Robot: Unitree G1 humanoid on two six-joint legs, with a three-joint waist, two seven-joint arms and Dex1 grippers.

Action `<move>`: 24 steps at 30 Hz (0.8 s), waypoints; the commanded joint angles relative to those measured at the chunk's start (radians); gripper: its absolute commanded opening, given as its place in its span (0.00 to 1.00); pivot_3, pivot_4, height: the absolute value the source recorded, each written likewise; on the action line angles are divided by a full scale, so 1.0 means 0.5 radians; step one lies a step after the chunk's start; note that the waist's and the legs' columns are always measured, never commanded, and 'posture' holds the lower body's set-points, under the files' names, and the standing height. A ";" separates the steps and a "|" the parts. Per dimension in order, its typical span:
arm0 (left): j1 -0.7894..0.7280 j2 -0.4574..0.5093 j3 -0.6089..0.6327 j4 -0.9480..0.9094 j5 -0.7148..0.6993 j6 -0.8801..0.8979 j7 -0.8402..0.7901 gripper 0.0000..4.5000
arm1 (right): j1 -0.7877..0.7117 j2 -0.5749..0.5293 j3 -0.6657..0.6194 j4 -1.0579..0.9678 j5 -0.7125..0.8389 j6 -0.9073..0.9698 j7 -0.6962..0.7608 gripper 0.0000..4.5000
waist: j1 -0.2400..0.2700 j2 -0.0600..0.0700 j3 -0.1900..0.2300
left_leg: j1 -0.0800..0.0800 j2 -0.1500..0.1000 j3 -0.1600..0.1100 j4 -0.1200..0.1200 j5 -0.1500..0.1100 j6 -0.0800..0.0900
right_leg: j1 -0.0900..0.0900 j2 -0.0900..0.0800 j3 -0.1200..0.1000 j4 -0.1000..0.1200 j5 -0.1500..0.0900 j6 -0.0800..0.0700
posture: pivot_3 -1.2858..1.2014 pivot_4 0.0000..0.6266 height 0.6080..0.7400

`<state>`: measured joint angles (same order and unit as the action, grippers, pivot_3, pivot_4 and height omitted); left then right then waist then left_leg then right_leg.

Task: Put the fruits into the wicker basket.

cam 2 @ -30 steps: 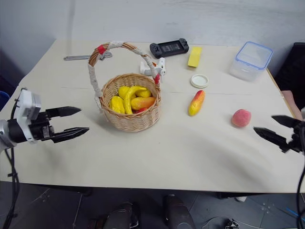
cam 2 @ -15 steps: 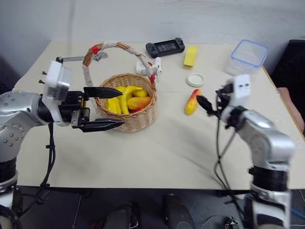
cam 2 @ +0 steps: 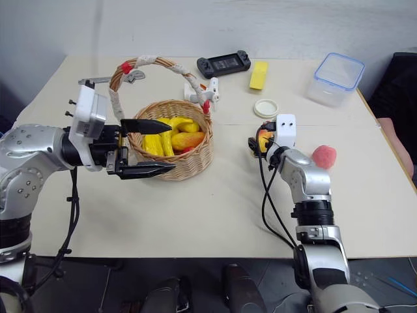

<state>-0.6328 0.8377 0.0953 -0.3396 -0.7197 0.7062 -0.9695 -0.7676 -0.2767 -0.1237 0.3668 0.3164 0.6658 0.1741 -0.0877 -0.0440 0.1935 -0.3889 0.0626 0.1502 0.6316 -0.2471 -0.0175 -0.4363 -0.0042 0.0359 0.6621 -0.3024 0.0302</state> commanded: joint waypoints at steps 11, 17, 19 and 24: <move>0.063 0.074 0.135 -0.070 0.014 0.003 0.080 1.00 | -0.136 -0.006 -0.002 0.370 -0.154 -0.417 0.190 0.44 | -0.018 0.000 0.000 | -0.001 0.000 0.000 -0.001 0.000 0.000 | -0.002 0.000 0.000 0.000 0.000 0.000 | 0.52 0.24 1.00; 0.182 0.139 0.273 -0.008 0.046 -0.022 0.110 1.00 | 0.236 -0.321 0.117 -0.446 -0.142 -0.205 0.542 0.44 | 0.002 0.001 0.000 | -0.004 0.000 0.000 -0.004 -0.001 -0.001 | -0.004 -0.001 0.000 -0.002 -0.001 0.000 | 0.52 0.24 1.00; 0.222 0.171 0.333 -0.002 0.038 -0.017 0.101 1.00 | 0.345 -0.455 0.133 -0.732 -0.037 -0.043 0.702 0.44 | 0.008 0.001 0.000 | -0.006 0.000 0.000 -0.004 -0.001 -0.001 | -0.007 -0.001 0.000 -0.002 -0.001 0.001 | 0.52 0.24 1.00; 0.234 0.247 0.464 0.009 -0.041 0.051 0.096 1.00 | 0.450 -0.807 0.223 -1.349 0.338 0.250 1.248 0.44 | -0.003 0.000 0.001 | -0.004 0.001 0.000 -0.003 -0.001 -0.001 | -0.007 0.001 0.000 0.000 -0.001 0.001 | 0.52 0.24 1.00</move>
<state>-0.5027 0.9474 0.2846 -0.3286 -0.7143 0.7261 -0.9196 -0.5185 -0.6776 -0.0142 -0.2176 0.4164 0.7517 0.7440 -0.0890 -0.0439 0.1939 -0.3895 0.0639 0.1504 0.6298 -0.2472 -0.0187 -0.4390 -0.0034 0.0356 0.6620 -0.3030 0.0306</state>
